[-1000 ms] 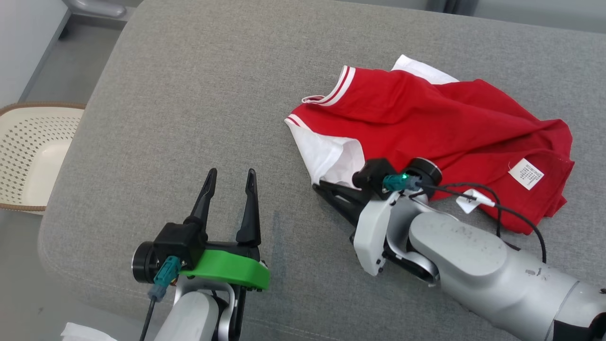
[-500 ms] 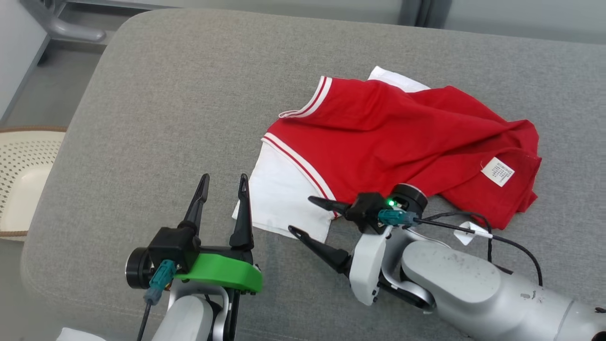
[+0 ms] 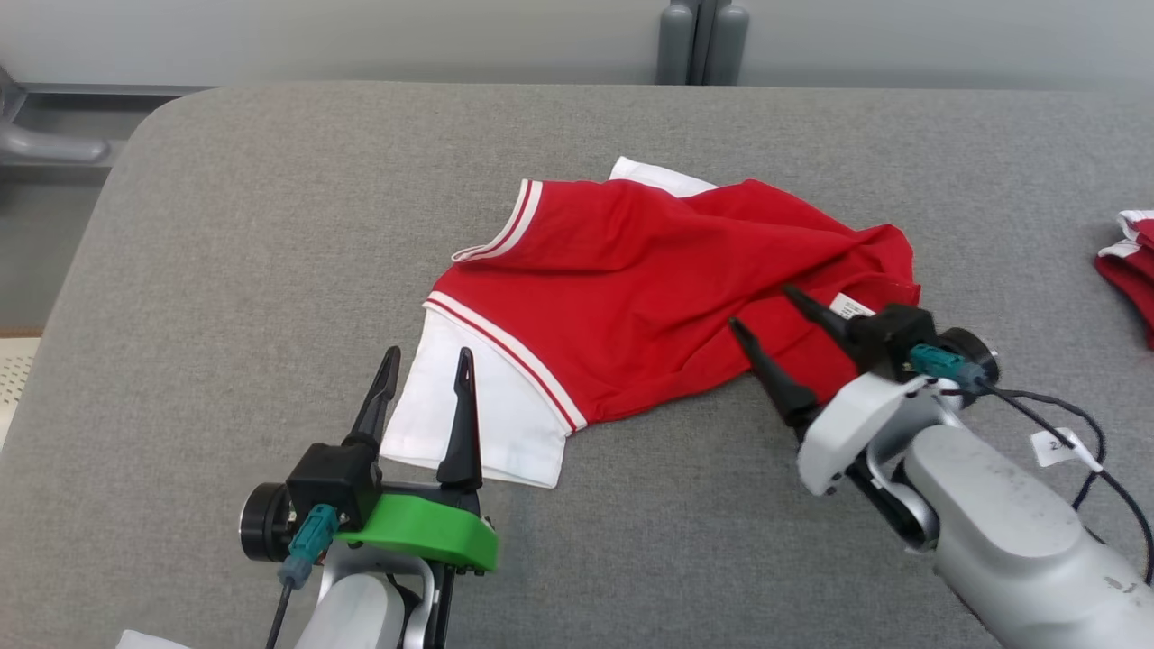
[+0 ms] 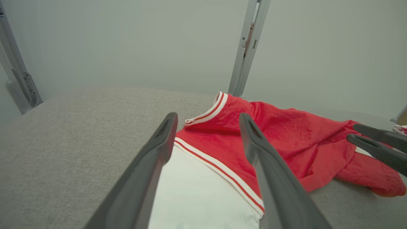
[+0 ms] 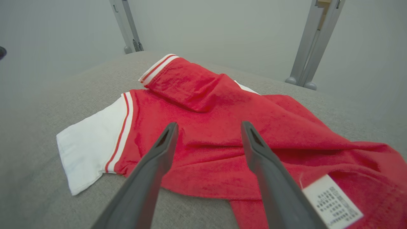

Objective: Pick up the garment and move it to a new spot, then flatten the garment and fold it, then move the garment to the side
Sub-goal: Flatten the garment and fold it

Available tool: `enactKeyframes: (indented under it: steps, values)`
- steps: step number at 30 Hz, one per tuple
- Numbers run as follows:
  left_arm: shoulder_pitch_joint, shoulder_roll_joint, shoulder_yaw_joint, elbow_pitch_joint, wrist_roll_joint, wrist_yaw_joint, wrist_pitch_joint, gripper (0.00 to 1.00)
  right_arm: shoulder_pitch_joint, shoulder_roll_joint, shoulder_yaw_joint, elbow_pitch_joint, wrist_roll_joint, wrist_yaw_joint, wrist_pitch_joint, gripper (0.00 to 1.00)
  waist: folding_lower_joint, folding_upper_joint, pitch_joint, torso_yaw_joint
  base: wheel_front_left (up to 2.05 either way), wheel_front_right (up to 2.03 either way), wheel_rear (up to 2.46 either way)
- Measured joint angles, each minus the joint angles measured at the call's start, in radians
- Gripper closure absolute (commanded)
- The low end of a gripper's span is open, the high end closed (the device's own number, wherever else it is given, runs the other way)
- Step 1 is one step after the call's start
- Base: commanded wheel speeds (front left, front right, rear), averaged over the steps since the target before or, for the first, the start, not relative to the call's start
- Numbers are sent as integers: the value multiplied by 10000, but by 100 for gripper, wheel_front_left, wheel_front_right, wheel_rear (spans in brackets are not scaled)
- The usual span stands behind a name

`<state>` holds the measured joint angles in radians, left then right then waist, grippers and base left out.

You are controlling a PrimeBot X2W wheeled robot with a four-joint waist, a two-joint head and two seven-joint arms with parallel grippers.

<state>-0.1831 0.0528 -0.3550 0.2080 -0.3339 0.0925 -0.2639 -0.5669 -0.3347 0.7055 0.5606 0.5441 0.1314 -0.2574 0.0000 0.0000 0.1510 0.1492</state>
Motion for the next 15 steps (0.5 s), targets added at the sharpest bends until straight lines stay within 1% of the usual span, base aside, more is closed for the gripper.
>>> enactKeyframes:
  steps: [5,7,10,15]
  values:
    - [68,0,-13,2,21,0,-2,0,401,-326,-2102,171,-1440,0,-31,0,0,0,-63,-260,0,0,0]
    - [71,2,-25,4,21,-4,0,0,500,-399,-2748,265,-2059,0,-38,0,0,0,-36,-297,0,0,0]
    - [71,2,-48,29,23,-25,-2,0,628,-272,-3342,431,-2667,0,192,0,0,0,15,-300,0,0,0]
    - [68,6,-75,90,50,-46,-2,0,698,33,-3517,759,-2813,0,633,0,0,0,63,-239,0,0,0]
